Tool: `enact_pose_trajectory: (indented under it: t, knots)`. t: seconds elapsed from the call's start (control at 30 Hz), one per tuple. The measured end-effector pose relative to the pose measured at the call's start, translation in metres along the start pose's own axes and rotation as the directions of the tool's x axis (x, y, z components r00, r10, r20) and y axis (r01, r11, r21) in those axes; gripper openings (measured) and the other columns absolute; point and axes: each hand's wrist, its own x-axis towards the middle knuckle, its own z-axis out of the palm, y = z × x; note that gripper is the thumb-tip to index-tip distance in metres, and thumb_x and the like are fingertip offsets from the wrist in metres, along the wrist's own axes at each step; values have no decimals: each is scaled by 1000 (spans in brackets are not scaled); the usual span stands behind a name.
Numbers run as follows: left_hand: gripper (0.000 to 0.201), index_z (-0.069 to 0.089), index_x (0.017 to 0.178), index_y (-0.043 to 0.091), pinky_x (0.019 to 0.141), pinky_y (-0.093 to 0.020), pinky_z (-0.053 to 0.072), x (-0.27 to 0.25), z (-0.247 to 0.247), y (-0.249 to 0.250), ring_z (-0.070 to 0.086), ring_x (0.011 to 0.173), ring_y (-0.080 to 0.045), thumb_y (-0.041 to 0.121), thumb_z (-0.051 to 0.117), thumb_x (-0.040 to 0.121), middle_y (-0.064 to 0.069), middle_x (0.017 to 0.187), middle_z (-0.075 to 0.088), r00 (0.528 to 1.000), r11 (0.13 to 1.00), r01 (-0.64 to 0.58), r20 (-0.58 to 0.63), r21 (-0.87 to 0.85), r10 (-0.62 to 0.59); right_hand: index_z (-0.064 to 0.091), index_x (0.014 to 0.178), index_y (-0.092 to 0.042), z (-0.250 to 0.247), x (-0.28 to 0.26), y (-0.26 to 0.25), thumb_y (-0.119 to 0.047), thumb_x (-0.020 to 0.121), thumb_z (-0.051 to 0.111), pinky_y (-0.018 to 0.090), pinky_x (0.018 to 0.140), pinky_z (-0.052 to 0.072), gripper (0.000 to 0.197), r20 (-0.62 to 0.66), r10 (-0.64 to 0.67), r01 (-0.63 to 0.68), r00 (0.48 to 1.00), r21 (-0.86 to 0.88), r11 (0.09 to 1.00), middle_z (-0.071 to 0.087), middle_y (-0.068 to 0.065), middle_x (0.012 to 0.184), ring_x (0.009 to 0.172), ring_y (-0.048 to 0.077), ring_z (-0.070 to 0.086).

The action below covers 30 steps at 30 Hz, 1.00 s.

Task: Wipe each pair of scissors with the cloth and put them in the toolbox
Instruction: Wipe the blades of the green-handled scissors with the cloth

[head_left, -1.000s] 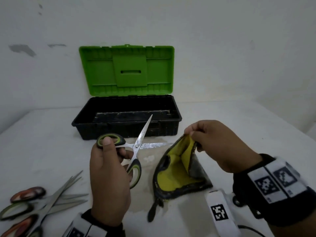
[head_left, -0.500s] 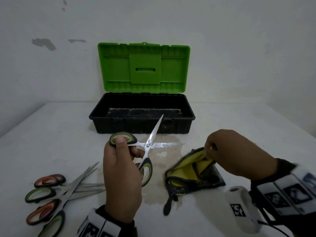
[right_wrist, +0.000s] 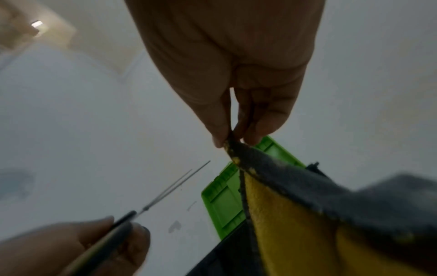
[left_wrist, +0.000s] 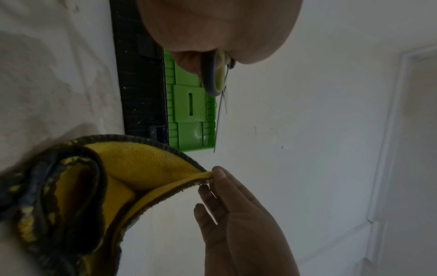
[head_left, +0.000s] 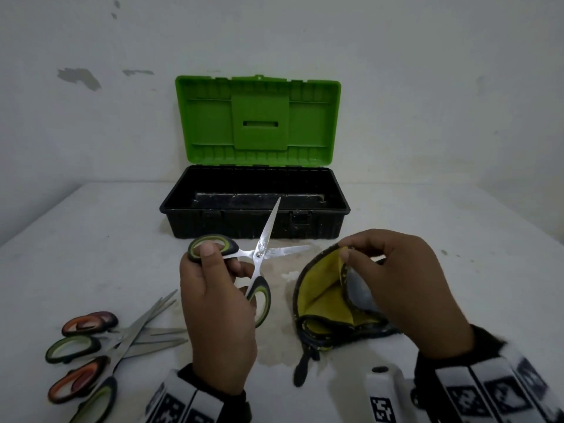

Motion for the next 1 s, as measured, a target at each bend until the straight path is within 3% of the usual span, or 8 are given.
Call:
enact_pose_trajectory:
  t: [0.2,0.37,0.5,0.67,0.77,0.83,0.93,1.0]
  knots:
    - [31,56,90,28,40,-25,36,-1,4,1,54,56,-4,43,32,103,10,64,57,997,999,-54,-50,-3,54,75,89,-31,0,-9,-8,-18,90,69,7,66,49,14,8,6,-9,1000,439,899,74,-14,80,76,1,68]
    - [30,54,88,31,37,-14,39,-8,11,3,55,53,4,43,31,103,14,62,56,995,997,-72,-70,0,72,66,89,-14,18,-14,-20,-15,84,76,10,54,46,12,-113,143,-35,983,655,755,68,-9,59,52,-1,59]
    - [29,54,91,33,42,-23,43,-13,13,-1,56,54,5,46,31,102,13,65,58,992,995,-98,-76,24,100,71,75,-17,35,-20,-26,-20,80,80,14,56,51,10,-226,90,59,970,578,814,70,-7,63,58,7,65]
    - [29,55,93,36,55,-30,45,-16,13,-7,59,59,0,50,31,100,7,70,62,988,989,-127,-82,76,133,80,88,-20,46,-21,-37,-21,82,78,5,65,51,6,-174,-32,101,984,407,908,74,-15,77,74,-2,68]
    - [29,54,93,35,55,-25,47,-13,13,-9,60,61,-3,49,30,100,7,68,59,983,985,-156,-86,76,162,79,93,-26,48,-21,-39,-20,82,79,3,70,50,13,-119,-68,107,991,370,923,72,-21,83,80,-8,67]
    - [29,54,93,34,56,-31,48,-12,13,-9,59,62,-8,48,30,102,9,66,57,978,978,-185,-80,93,192,79,93,-26,50,-20,-39,-20,81,80,4,75,50,14,-143,-112,152,983,306,940,73,-19,86,85,-5,66]
    - [29,54,92,34,61,-36,50,-11,14,-9,58,63,-12,46,30,102,8,65,54,973,971,-213,-73,112,221,74,82,-26,53,-20,-39,-25,79,81,9,67,51,7,-182,-65,115,981,281,953,68,-17,80,78,2,65]
    - [29,55,91,33,60,-37,48,-10,14,-8,56,62,-12,45,31,103,8,65,53,969,966,-230,-65,114,238,66,72,-25,53,-19,-39,-32,77,83,14,57,52,19,-210,20,45,978,297,954,65,-12,69,66,8,64]
